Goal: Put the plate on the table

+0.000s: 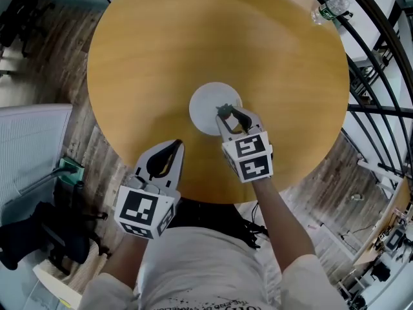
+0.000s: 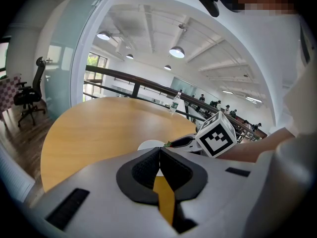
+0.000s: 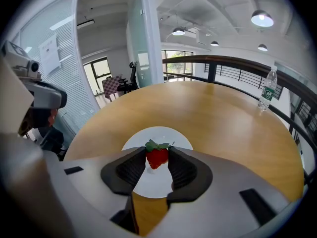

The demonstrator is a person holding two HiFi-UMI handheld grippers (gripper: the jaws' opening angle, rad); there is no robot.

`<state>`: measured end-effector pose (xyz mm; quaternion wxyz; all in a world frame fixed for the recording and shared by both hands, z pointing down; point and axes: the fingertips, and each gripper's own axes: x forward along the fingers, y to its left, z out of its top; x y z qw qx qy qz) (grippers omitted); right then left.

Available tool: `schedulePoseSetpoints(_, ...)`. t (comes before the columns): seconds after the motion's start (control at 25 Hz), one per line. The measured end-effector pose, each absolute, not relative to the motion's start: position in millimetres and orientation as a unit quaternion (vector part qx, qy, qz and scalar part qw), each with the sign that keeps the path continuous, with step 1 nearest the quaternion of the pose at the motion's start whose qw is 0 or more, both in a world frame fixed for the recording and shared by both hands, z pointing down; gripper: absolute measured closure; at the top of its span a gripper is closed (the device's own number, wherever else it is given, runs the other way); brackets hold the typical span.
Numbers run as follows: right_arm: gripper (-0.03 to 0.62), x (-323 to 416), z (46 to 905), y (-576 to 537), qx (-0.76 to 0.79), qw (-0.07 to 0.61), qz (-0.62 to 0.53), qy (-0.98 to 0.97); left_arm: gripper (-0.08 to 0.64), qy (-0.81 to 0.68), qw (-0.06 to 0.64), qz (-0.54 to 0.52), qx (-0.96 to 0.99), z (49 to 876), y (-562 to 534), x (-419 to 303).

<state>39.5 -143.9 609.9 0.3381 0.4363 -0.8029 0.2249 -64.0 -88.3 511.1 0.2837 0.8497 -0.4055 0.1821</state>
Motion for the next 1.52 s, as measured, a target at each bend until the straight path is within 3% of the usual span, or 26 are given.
schedulePoseSetpoints(1.52,0.427,38,654,-143,0.43,0.395,0.256,-0.771,0.537,-0.402,0.303,0.184,0.844,525,-98,-80)
